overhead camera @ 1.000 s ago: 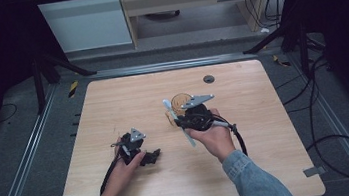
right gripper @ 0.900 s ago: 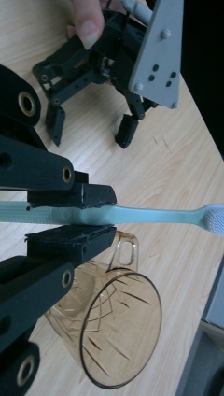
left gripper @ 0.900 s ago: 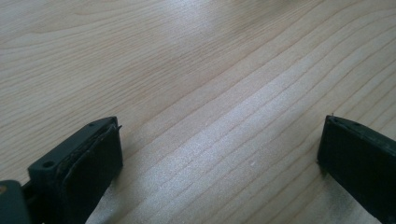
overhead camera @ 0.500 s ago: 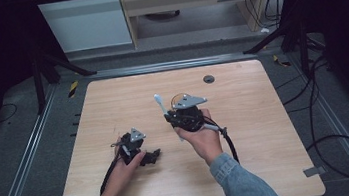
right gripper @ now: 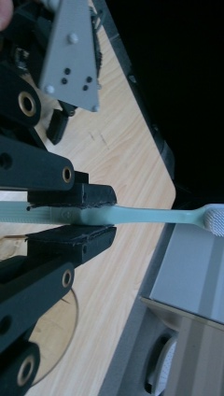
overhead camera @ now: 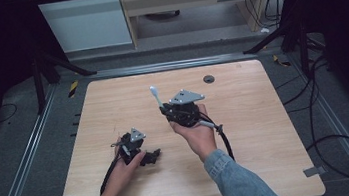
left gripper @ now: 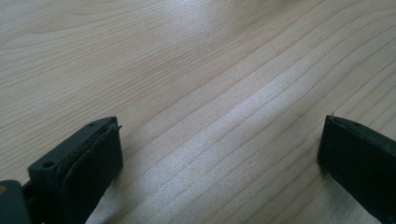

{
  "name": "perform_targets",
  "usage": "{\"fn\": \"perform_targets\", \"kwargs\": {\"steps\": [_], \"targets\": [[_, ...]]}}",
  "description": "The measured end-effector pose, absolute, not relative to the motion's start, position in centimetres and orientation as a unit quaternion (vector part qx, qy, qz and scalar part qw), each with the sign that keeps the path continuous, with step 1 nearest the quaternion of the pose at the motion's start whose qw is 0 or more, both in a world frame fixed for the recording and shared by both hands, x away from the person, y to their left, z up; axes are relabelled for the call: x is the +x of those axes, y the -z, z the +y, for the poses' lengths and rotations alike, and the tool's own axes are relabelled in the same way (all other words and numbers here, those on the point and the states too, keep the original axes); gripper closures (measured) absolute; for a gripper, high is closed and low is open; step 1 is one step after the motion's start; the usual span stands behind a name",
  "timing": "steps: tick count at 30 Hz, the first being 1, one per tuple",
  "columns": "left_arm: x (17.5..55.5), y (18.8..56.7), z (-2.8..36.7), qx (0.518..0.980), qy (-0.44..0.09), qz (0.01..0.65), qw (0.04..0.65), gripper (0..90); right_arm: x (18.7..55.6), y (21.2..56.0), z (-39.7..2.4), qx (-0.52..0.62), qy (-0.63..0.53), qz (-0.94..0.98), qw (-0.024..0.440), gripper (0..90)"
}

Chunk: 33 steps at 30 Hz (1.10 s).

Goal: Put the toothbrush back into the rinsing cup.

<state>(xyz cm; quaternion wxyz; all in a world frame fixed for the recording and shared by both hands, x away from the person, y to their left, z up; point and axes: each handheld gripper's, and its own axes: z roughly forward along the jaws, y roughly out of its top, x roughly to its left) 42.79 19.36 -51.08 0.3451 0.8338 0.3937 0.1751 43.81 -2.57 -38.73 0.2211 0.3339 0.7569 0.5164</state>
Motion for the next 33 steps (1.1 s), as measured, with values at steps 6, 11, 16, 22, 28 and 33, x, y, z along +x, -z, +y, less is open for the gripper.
{"fn": "perform_targets", "kwargs": {"steps": [6, 11, 16, 22, 28, 33], "targets": [[42.8, 51.1, 19.4, 0.834, -0.175, 0.393, 0.345, 0.0, 44.5, 38.5, -2.3, 0.339, -0.534, 0.741, 0.224, 79.2], [42.8, 51.1, 19.4, 0.834, -0.175, 0.394, 0.345, 0.0, 45.1, 38.6, -2.3, 0.347, -0.544, 0.727, 0.236, 79.2], [42.8, 51.1, 19.4, 0.834, -0.175, 0.393, 0.345, 0.0, 45.4, 38.6, -2.3, 0.348, -0.549, 0.719, 0.247, 79.2], [42.8, 51.1, 19.4, 0.834, -0.175, 0.393, 0.345, 0.0, 45.5, 38.6, -2.3, 0.351, -0.555, 0.711, 0.252, 79.2], [42.8, 51.1, 19.4, 0.834, -0.175, 0.393, 0.345, 0.0, 45.6, 38.7, -2.1, 0.347, -0.563, 0.703, 0.26, 79.2], [42.8, 51.1, 19.4, 0.834, -0.175, 0.394, 0.345, 0.0, 45.5, 38.6, -2.1, 0.346, -0.569, 0.697, 0.264, 79.2]]}}
